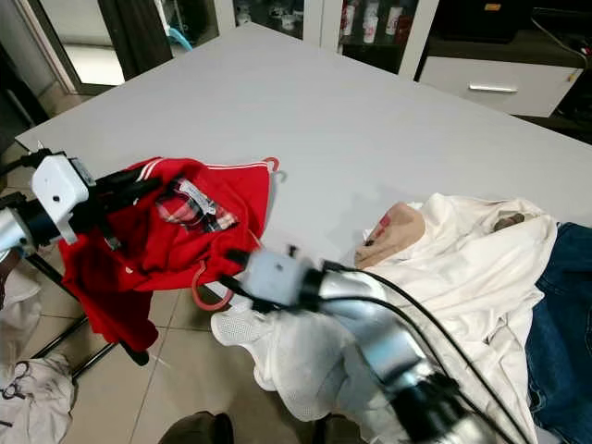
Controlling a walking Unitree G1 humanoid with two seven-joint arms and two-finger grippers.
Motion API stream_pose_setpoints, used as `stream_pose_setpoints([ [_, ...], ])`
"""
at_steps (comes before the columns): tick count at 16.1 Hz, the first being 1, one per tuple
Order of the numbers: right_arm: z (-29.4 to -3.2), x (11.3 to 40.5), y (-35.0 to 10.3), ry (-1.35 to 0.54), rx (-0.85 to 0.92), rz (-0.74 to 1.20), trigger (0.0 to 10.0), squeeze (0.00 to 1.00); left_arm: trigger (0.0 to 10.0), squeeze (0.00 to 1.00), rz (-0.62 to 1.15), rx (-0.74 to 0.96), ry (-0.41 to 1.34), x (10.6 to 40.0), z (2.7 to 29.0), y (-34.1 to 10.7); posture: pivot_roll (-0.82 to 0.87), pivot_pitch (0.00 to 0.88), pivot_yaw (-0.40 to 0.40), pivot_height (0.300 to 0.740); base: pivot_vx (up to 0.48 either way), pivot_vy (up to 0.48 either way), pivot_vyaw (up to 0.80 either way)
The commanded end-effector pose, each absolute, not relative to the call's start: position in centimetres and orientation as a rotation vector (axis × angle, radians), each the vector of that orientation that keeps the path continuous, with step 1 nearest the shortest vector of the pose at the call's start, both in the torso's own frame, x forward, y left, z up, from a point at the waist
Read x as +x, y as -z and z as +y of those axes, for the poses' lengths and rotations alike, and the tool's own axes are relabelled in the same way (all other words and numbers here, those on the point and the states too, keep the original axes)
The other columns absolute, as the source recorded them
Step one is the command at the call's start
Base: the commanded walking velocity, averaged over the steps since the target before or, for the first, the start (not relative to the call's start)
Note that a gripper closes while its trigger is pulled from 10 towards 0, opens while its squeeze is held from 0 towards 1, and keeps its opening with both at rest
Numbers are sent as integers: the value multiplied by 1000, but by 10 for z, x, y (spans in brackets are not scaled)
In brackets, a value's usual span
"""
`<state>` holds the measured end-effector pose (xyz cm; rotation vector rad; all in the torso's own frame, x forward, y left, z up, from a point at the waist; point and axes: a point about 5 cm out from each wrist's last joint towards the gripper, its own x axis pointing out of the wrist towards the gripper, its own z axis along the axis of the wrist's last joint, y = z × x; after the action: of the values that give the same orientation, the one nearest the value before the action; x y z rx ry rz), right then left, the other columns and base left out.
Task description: Hang hanger
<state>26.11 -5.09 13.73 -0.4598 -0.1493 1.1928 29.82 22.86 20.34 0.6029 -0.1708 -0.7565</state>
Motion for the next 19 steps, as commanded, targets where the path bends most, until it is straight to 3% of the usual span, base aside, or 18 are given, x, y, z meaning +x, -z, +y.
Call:
stream_pose_setpoints([
  [1,-50,268,-143,-1159,-407,-159,10000,16,10000,0,-178,609,769,299,228,-204,79,101,51,740,0,0,0],
  [5,-47,268,-147,-1143,-382,-210,10000,0,10000,0,-181,608,765,300,229,-203,81,93,35,740,0,0,558],
  [10,-64,273,-146,-1104,-362,-185,10000,0,10000,0,-185,609,776,304,226,-202,70,94,37,740,0,0,800],
  [19,-78,280,-156,-974,-308,-225,10000,0,10000,0,-226,604,704,312,229,-206,56,100,46,740,0,0,0],
])
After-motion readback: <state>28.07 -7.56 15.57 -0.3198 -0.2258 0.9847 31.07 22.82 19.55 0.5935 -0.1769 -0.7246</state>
